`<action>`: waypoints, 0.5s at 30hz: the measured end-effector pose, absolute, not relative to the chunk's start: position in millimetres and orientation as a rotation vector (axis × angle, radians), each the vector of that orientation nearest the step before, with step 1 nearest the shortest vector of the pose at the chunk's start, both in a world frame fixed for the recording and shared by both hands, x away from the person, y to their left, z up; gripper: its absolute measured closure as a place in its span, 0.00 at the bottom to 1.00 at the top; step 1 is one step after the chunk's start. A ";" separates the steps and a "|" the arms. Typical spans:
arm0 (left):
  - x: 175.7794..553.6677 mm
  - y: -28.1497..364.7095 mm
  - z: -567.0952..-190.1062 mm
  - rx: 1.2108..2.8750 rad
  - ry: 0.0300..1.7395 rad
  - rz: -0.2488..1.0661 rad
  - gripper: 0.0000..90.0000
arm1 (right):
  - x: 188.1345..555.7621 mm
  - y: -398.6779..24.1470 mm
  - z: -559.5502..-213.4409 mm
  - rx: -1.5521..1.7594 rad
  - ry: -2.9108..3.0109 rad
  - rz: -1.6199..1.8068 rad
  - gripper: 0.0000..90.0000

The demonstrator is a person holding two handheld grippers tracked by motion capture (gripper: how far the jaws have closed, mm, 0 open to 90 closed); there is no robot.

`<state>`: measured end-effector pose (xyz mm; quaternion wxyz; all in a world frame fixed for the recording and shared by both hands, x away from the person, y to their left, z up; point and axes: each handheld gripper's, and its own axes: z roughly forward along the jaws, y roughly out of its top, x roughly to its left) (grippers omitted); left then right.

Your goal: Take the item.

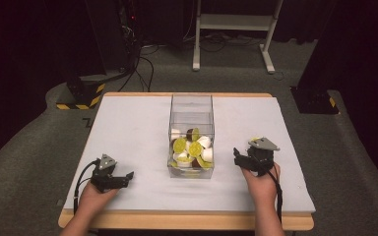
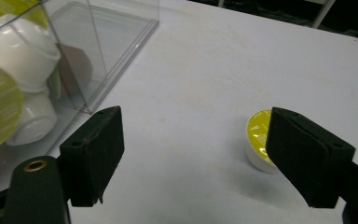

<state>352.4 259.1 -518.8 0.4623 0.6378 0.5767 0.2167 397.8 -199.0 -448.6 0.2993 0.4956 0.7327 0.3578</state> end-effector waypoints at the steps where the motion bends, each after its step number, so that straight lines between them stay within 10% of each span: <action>1: 352.5 259.3 -518.8 1.571 1.416 0.534 0.17 | 395.3 -196.8 -449.5 1.313 1.949 0.953 0.22; 15: 352.5 259.4 -518.8 1.576 1.414 0.537 0.17 | 369.9 -170.3 -478.1 1.338 2.109 0.937 0.24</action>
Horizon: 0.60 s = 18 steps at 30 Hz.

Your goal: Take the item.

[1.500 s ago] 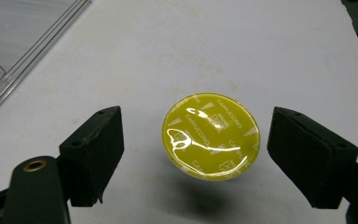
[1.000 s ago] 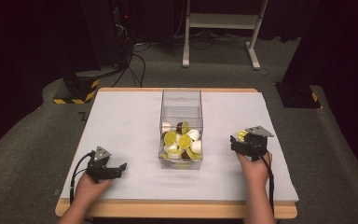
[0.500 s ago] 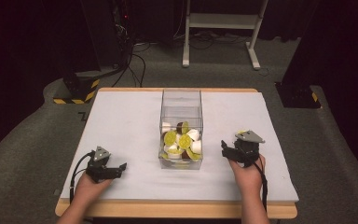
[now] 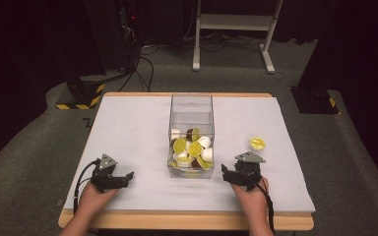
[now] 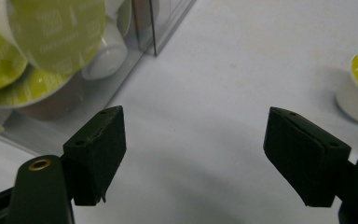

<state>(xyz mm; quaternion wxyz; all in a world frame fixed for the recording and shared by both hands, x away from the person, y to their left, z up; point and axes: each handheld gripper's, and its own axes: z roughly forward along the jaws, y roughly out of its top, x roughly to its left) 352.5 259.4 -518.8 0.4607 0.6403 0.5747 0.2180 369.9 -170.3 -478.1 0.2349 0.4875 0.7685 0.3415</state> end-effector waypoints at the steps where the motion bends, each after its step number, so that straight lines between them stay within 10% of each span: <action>1: 352.4 258.5 -518.9 1.564 1.419 0.533 0.17 | 369.0 -168.9 -482.0 1.344 2.120 0.931 0.24; 18: 352.1 258.4 -518.9 1.563 1.421 0.537 0.17 | 370.8 -164.2 -504.0 1.373 2.156 0.883 0.22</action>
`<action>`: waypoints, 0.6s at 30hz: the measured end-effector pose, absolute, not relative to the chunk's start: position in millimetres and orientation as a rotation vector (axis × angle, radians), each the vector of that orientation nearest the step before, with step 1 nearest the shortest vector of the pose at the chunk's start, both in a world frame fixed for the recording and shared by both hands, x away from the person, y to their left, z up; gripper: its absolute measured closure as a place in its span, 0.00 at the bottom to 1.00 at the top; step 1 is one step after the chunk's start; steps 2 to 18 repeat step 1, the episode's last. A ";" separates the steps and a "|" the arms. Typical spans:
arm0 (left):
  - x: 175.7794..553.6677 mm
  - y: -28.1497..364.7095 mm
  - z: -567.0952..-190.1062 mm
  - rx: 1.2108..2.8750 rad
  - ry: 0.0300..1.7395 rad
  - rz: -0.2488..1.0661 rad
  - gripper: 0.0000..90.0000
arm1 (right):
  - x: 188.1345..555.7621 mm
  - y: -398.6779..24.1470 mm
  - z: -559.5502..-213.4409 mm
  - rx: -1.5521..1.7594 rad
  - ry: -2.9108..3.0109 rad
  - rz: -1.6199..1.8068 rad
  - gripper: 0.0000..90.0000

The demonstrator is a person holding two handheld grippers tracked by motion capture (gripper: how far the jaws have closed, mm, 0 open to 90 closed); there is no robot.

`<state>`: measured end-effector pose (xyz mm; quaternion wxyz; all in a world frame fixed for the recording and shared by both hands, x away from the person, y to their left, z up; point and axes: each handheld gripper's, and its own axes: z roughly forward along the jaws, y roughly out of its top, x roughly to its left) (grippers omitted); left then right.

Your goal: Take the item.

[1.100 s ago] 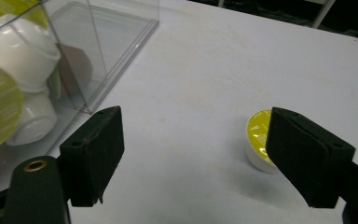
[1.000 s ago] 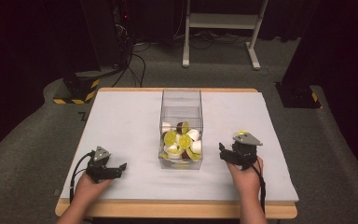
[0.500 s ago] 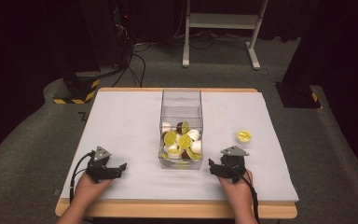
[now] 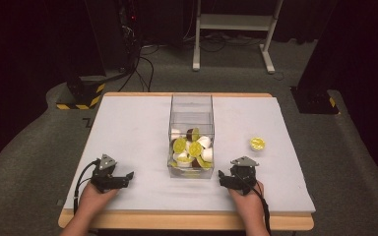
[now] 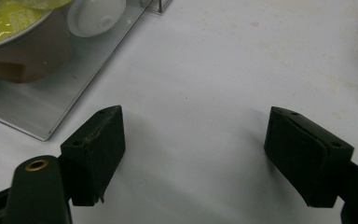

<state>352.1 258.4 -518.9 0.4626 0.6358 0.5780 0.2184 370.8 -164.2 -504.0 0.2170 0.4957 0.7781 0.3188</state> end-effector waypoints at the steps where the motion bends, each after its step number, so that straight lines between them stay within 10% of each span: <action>1: 352.1 258.4 -518.9 1.563 1.421 0.537 0.17 | 370.8 -164.2 -504.0 1.373 2.156 0.883 0.22; 18: 352.1 258.4 -518.9 1.563 1.421 0.537 0.17 | 370.8 -164.2 -504.0 1.373 2.156 0.883 0.22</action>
